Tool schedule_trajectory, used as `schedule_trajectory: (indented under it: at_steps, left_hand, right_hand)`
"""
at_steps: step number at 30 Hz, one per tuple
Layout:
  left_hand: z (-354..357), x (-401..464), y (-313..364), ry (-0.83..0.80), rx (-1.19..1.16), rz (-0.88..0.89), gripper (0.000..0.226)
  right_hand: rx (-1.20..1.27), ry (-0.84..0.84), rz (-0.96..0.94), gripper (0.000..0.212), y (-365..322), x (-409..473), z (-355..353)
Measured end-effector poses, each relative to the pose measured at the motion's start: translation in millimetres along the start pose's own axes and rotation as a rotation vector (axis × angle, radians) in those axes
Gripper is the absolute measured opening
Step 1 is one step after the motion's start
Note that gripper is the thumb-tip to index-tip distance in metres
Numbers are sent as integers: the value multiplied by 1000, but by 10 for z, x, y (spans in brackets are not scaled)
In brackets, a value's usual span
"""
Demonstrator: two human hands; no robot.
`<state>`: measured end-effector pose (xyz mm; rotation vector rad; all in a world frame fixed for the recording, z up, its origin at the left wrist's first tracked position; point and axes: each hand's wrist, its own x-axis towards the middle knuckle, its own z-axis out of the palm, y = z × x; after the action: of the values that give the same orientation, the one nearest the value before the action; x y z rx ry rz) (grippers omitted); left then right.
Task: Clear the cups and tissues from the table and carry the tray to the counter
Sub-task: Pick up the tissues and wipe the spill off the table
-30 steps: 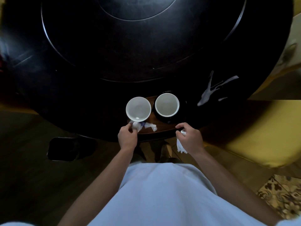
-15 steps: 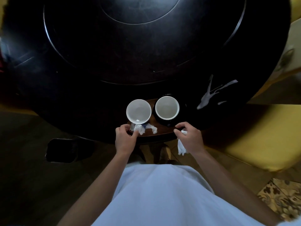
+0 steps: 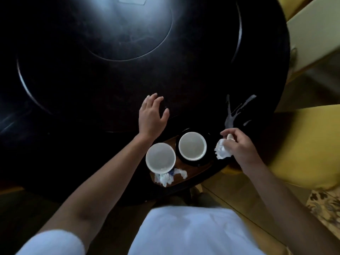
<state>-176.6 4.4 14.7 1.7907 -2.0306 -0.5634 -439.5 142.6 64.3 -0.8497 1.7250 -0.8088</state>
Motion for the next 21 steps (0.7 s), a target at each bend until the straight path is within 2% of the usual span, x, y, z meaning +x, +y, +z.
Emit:
schedule_trajectory:
  at_steps: [5,8,10,15,19,21]
  left_hand:
    - [366,889,212,-126,122,125,59]
    - [672,1193,238,-189,192,103,66]
    - [897,1241,171,-224,286,83,72]
    - [1117,1246,71,-222,401,85,75]
    - [1171,1280,82,-196,422,84,73]
    - [1183,1276,75,-181,431,76,73]
  right_hand:
    - [-27,184,-109,12,-163,366,-250]
    - [-83,207,-141,7,-140,674,-466]
    - [-140,215,-111,13,-61,890,-609]
    - [-89,225,24,32,128,1387,-1052]
    - [-130,247,58,29,267,1864,-1311]
    - [-162,263,7,26,312,2093,-1330]
